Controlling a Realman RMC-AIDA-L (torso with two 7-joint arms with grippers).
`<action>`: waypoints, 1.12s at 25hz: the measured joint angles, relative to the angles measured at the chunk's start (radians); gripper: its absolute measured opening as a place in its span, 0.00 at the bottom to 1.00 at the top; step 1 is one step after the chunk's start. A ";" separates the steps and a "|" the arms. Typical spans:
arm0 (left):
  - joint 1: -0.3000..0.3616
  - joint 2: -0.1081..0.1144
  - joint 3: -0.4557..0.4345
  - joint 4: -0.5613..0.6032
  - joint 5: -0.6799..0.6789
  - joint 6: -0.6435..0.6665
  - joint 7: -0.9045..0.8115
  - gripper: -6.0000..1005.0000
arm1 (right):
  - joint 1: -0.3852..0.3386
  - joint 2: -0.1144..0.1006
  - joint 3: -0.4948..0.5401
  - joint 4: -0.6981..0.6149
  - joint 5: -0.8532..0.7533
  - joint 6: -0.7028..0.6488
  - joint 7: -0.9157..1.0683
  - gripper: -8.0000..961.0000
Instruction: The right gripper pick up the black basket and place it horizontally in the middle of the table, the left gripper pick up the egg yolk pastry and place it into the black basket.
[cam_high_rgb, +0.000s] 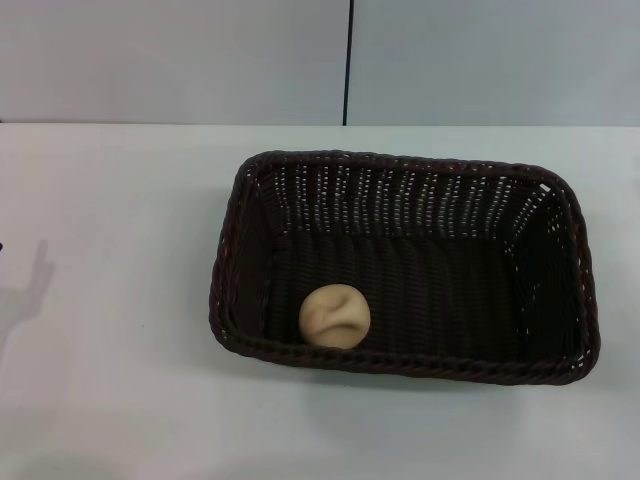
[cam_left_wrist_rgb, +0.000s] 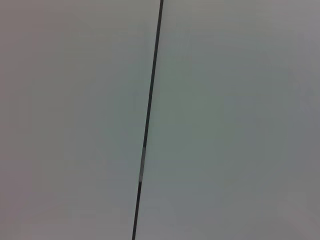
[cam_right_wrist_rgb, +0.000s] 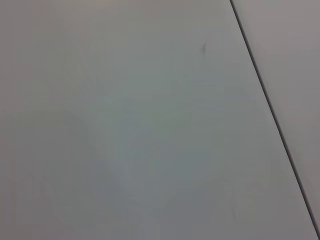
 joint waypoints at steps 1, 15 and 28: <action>-0.002 0.002 0.001 0.002 0.000 -0.011 0.002 0.80 | -0.002 0.000 0.000 0.003 -0.001 0.002 0.001 0.66; 0.001 -0.002 -0.022 -0.013 0.004 -0.051 0.040 0.80 | 0.012 0.000 0.007 -0.001 0.005 0.030 -0.003 0.66; -0.006 -0.001 -0.022 -0.045 0.010 -0.054 0.095 0.80 | 0.022 -0.001 0.016 0.004 0.007 0.034 -0.003 0.66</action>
